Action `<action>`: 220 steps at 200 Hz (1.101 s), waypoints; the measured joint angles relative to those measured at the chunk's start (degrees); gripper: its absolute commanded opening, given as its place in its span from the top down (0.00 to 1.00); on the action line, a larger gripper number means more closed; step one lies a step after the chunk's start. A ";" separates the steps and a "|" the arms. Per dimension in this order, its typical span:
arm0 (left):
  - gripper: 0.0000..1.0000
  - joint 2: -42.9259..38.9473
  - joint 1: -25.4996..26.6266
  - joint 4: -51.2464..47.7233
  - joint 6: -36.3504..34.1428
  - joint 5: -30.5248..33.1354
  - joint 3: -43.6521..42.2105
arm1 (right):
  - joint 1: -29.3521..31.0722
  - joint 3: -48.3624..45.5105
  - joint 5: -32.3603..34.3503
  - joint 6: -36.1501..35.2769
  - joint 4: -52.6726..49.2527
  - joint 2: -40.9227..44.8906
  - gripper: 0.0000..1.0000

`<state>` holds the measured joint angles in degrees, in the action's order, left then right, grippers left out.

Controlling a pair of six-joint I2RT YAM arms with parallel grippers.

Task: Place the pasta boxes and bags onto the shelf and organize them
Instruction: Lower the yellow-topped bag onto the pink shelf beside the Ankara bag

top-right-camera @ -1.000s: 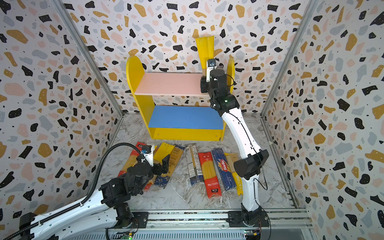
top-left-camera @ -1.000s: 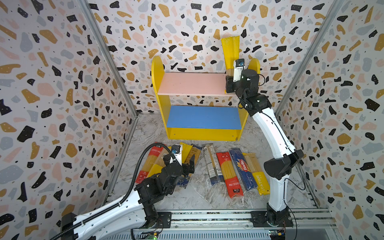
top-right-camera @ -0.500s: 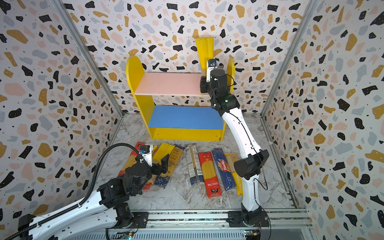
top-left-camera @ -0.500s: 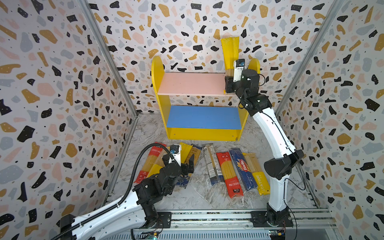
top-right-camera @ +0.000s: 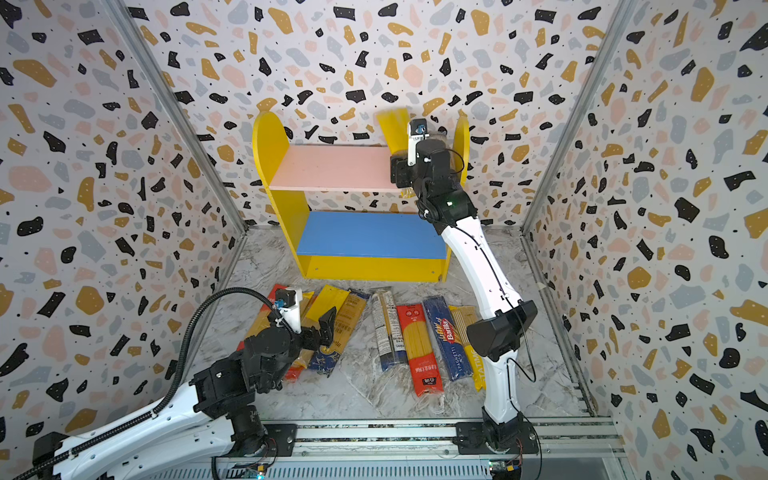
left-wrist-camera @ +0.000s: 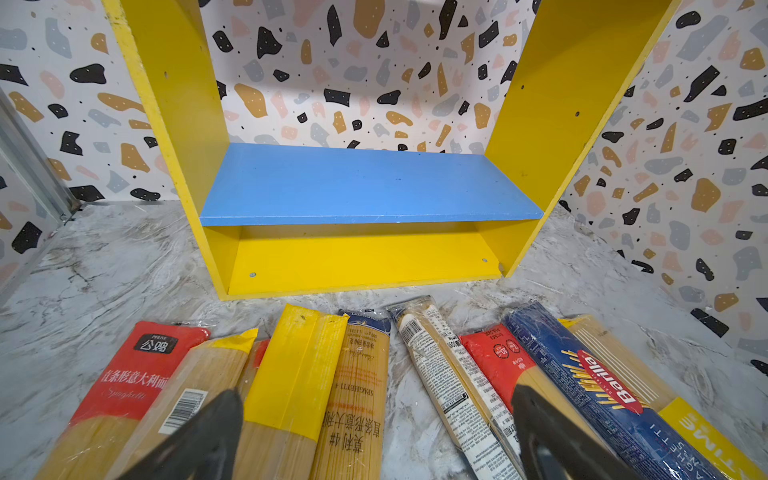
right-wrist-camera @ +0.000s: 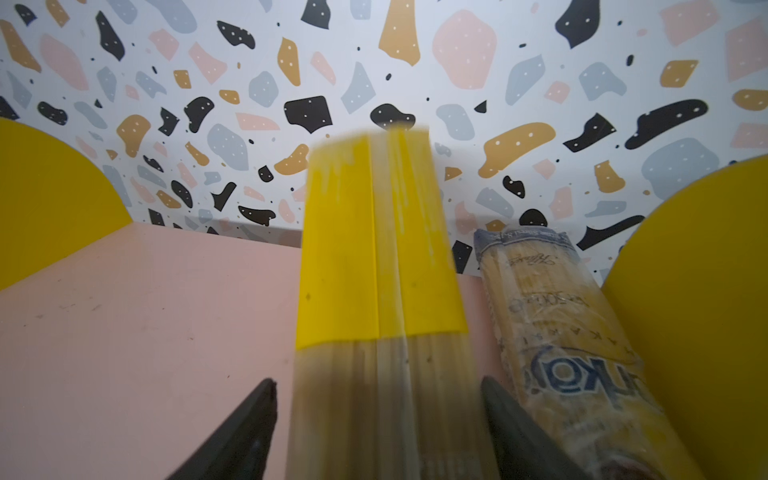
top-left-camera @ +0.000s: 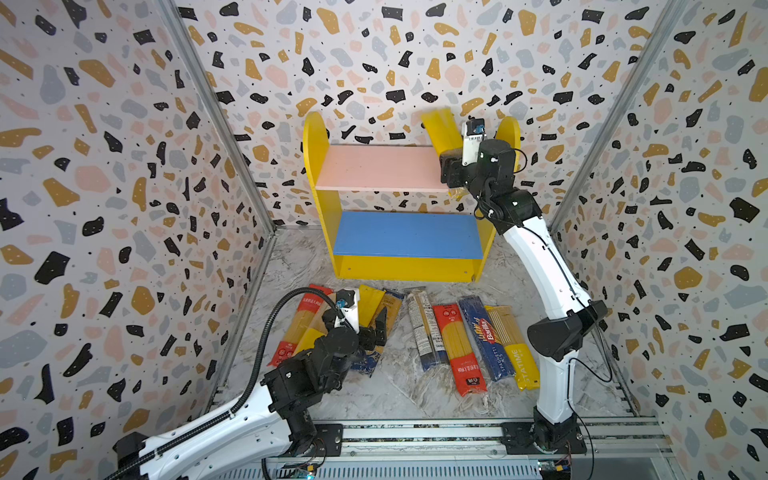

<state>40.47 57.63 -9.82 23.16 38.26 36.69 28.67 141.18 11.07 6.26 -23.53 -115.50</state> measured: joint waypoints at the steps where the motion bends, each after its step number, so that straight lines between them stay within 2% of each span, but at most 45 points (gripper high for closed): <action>1: 0.01 0.00 0.00 0.00 0.00 0.00 0.00 | 0.00 0.00 0.00 -0.02 0.04 0.00 0.20; 78: 0.00 -1.42 0.00 -0.13 0.02 0.22 -0.13 | 0.98 0.00 1.73 -1.01 0.07 1.18 0.18; 147: 0.00 -1.62 0.00 -0.20 0.26 0.24 -0.83 | 8.39 -0.39 1.70 -6.36 2.43 2.45 0.19; 220: 0.00 -3.52 0.00 -0.66 0.44 1.16 -2.27 | 6.75 1.84 -2.54 -3.67 2.32 -1.29 0.19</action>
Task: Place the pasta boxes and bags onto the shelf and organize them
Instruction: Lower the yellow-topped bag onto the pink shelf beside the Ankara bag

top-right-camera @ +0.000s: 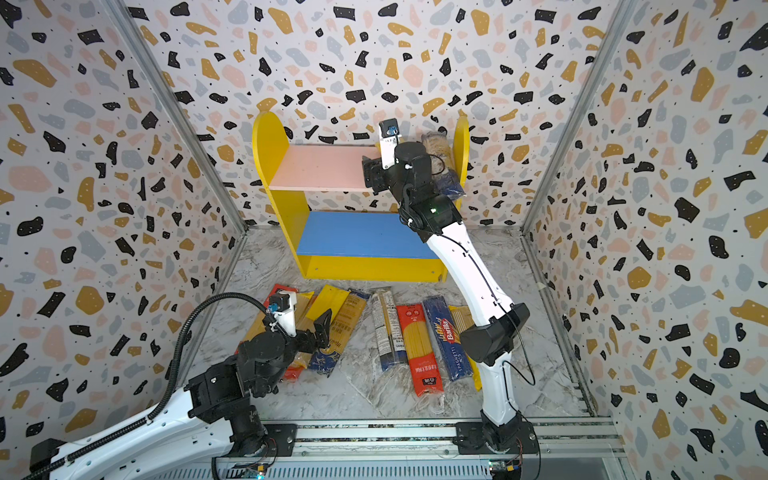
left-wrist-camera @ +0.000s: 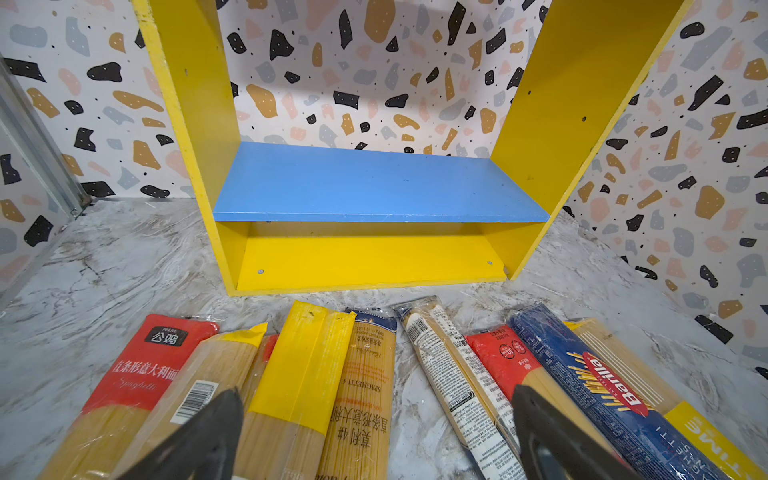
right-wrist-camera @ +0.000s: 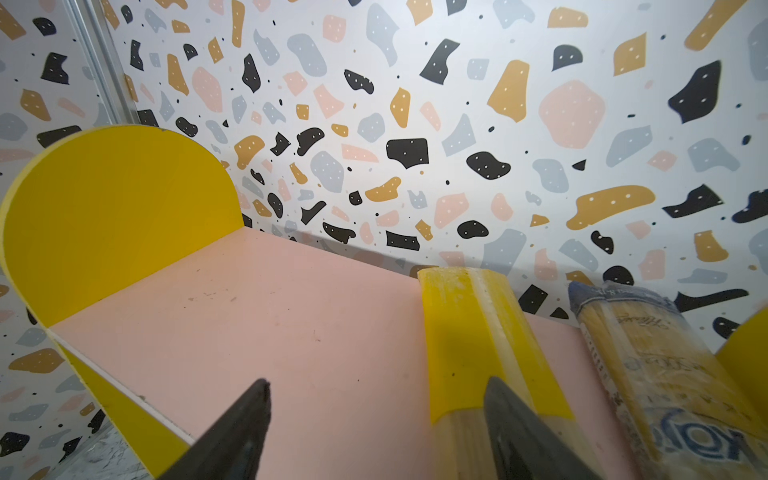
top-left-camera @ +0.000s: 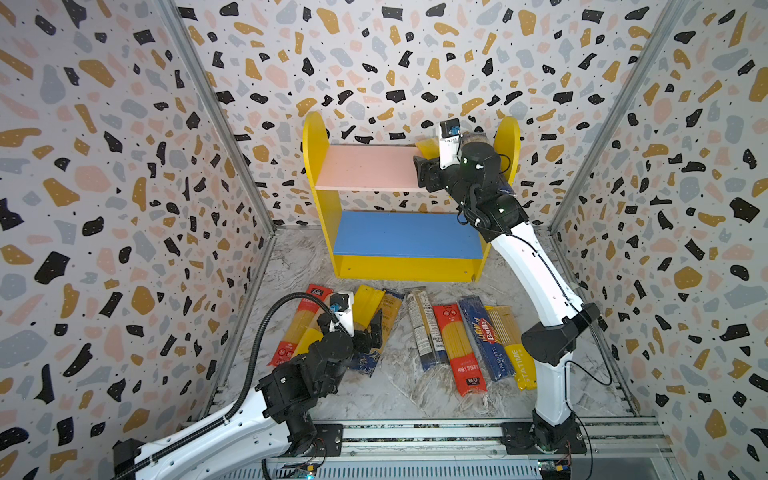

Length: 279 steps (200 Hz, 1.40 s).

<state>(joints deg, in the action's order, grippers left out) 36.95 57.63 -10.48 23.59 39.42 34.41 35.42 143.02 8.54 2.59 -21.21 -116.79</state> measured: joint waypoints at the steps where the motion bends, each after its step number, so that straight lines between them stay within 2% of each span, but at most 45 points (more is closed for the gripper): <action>1: 0.00 0.00 0.00 0.00 0.00 0.02 -0.02 | -0.04 0.00 -0.04 0.13 -0.04 -0.13 0.19; 32: 0.01 -0.02 0.00 -0.07 0.00 0.50 -0.37 | -0.11 0.04 -1.46 0.96 0.17 -2.99 0.19; 88: 0.01 0.00 0.00 -0.20 -0.02 0.79 -0.87 | -1.09 0.55 -2.36 3.10 0.26 -3.17 0.19; 207: 0.00 0.15 0.00 -0.20 0.00 1.64 -0.96 | -3.15 2.67 -0.15 4.17 -0.15 -4.31 0.19; 279: 0.00 -0.31 0.00 -0.24 0.00 1.77 -1.14 | 1.66 -2.40 1.18 1.16 1.79 -1.55 0.19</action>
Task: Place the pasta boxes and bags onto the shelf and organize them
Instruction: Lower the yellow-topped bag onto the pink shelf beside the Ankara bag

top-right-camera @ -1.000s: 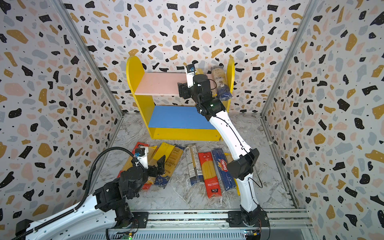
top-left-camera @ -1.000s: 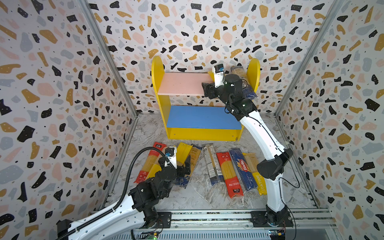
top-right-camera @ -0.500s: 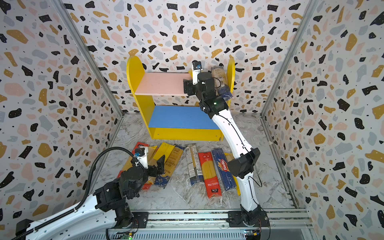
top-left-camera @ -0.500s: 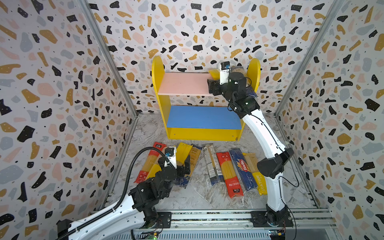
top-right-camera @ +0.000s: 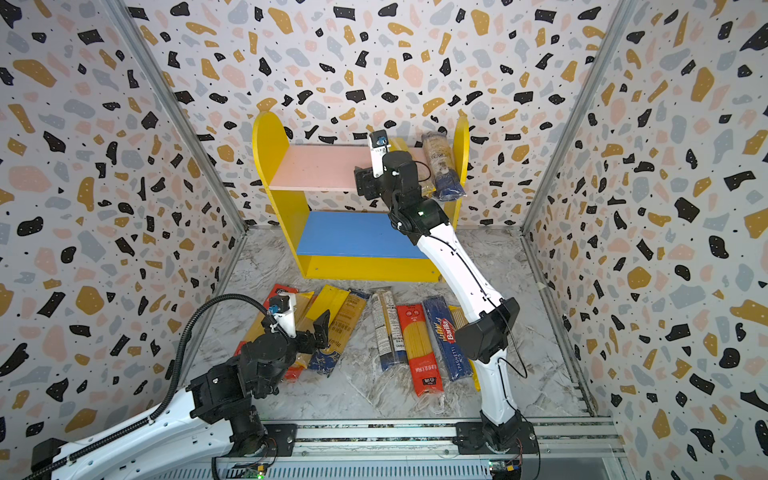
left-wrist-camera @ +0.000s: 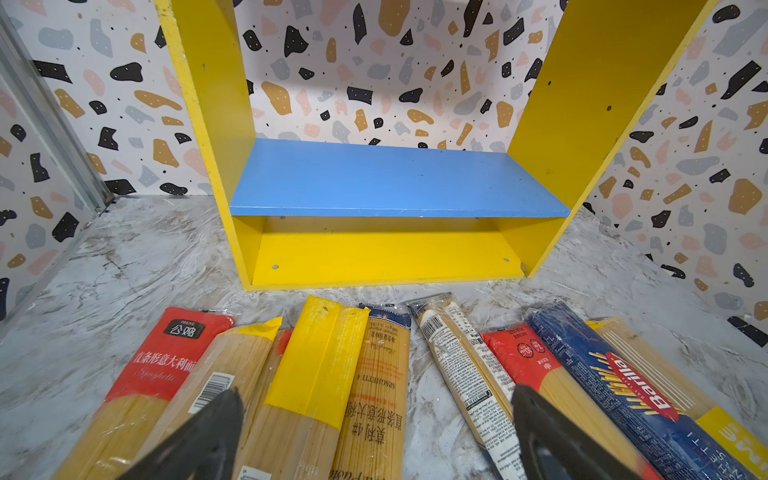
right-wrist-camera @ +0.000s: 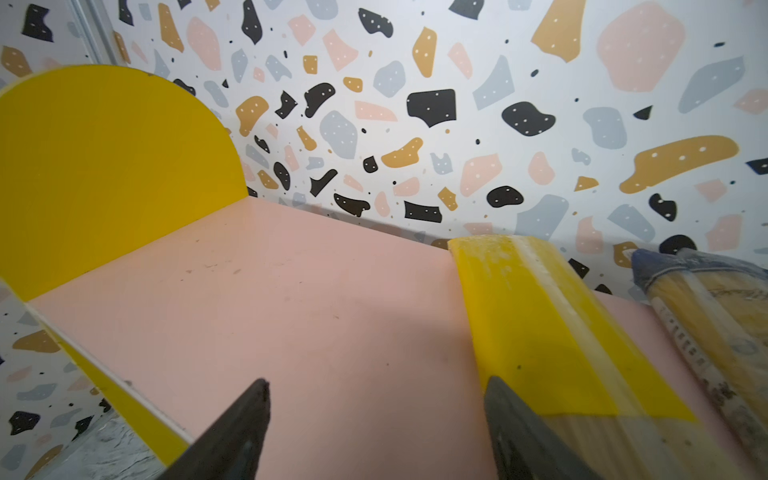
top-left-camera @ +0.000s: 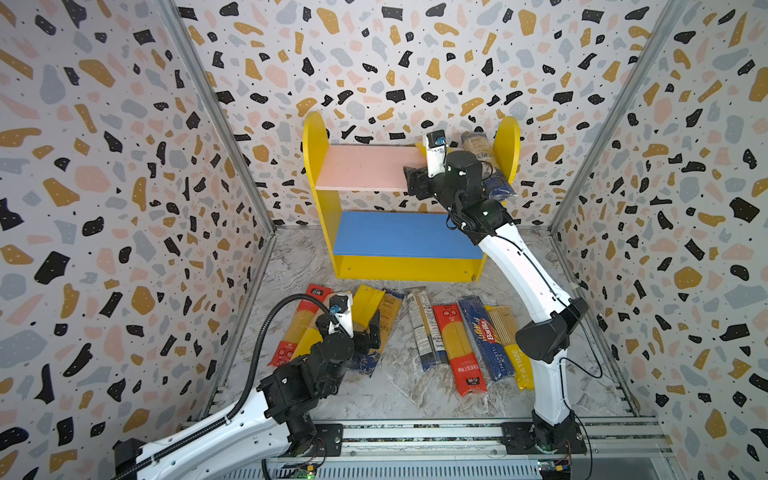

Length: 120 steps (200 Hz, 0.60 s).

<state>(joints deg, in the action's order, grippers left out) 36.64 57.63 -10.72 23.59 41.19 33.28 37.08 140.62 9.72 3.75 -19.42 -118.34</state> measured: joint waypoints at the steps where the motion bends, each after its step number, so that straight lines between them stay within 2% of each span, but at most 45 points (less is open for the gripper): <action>1: 0.01 -0.04 0.00 0.00 0.00 0.00 -0.04 | 0.09 0.00 -0.02 0.00 0.00 0.00 0.19; 120: 0.01 -1.66 0.00 -0.28 0.00 0.11 -0.15 | -1.25 2.54 0.59 3.08 -0.52 -3.43 0.18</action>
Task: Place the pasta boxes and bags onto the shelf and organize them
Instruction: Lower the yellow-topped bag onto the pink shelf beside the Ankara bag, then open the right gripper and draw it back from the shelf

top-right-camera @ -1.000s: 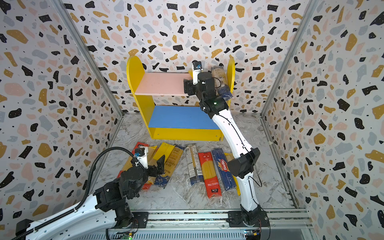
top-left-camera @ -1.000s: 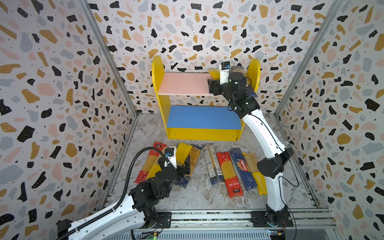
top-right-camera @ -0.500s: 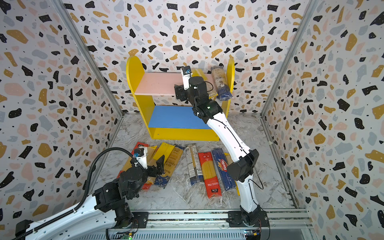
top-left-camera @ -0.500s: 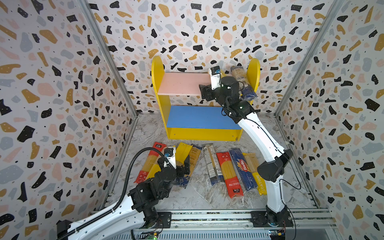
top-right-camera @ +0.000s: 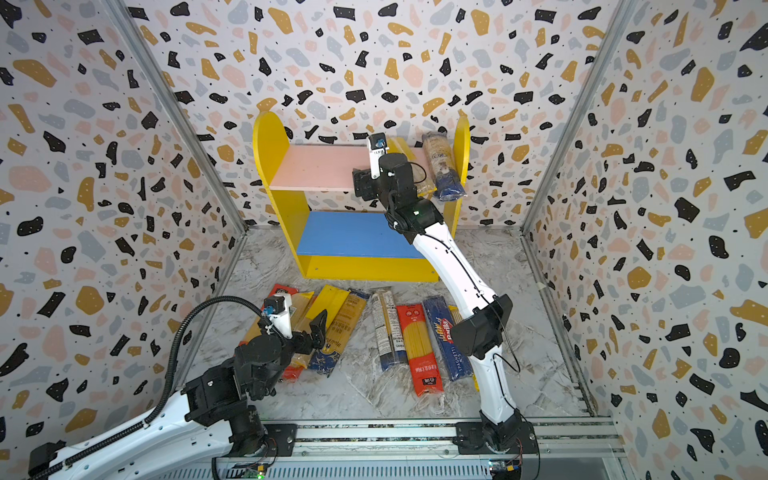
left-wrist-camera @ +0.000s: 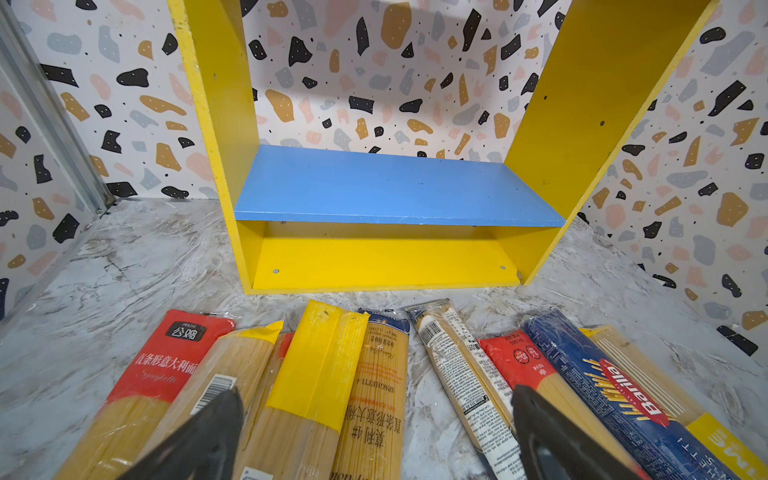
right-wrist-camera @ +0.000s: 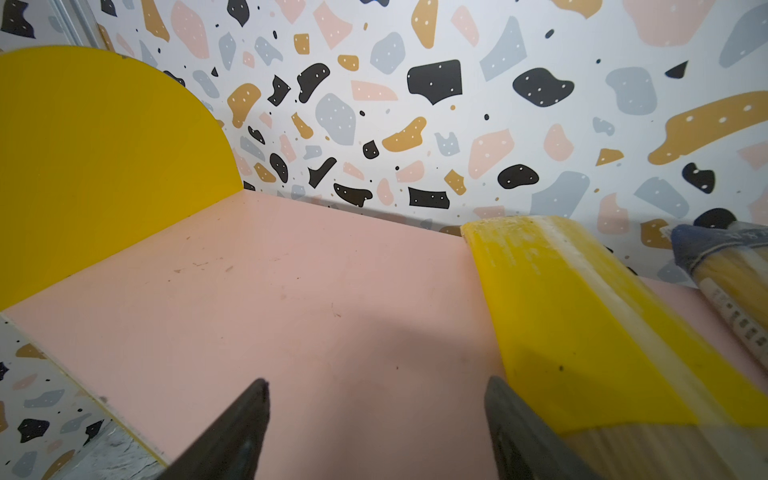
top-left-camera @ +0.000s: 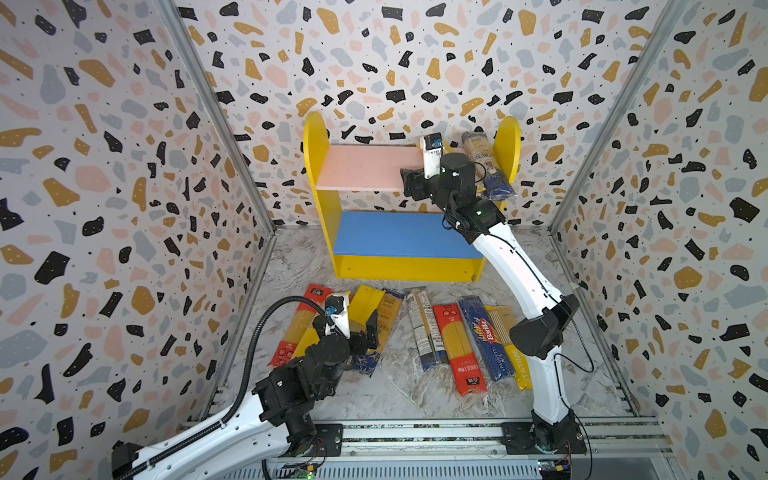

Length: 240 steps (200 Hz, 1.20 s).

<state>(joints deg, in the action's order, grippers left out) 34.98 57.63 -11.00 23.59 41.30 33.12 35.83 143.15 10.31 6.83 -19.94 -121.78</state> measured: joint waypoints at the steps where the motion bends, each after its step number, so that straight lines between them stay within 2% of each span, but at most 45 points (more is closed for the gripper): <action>1: 0.00 0.00 0.00 0.00 0.00 0.00 0.00 | 0.00 0.00 0.02 0.02 0.02 0.00 0.18; 103: 0.00 2.03 0.00 -0.09 -0.02 0.17 0.00 | -2.47 0.37 7.04 0.17 0.72 -0.44 0.19; 131: 0.00 2.43 0.00 -0.11 -0.02 0.17 0.00 | -2.89 0.15 6.69 0.17 0.85 -0.44 0.18; 161: 0.00 2.27 0.00 -0.22 0.00 0.20 0.02 | -2.71 -3.06 3.23 -0.46 2.64 1.33 0.17; 193: 0.01 1.53 -0.02 -0.98 0.22 1.62 0.00 | 1.11 -10.21 1.95 -3.54 4.17 6.78 0.15; 240: 0.00 1.49 0.00 -1.55 1.79 7.13 0.02 | 14.58 -16.52 5.05 -10.67 7.13 18.71 0.14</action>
<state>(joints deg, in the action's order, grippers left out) 36.47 57.63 -12.56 25.39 48.42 33.15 50.41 126.63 15.35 -3.84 -12.82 -103.07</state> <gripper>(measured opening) 0.995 0.859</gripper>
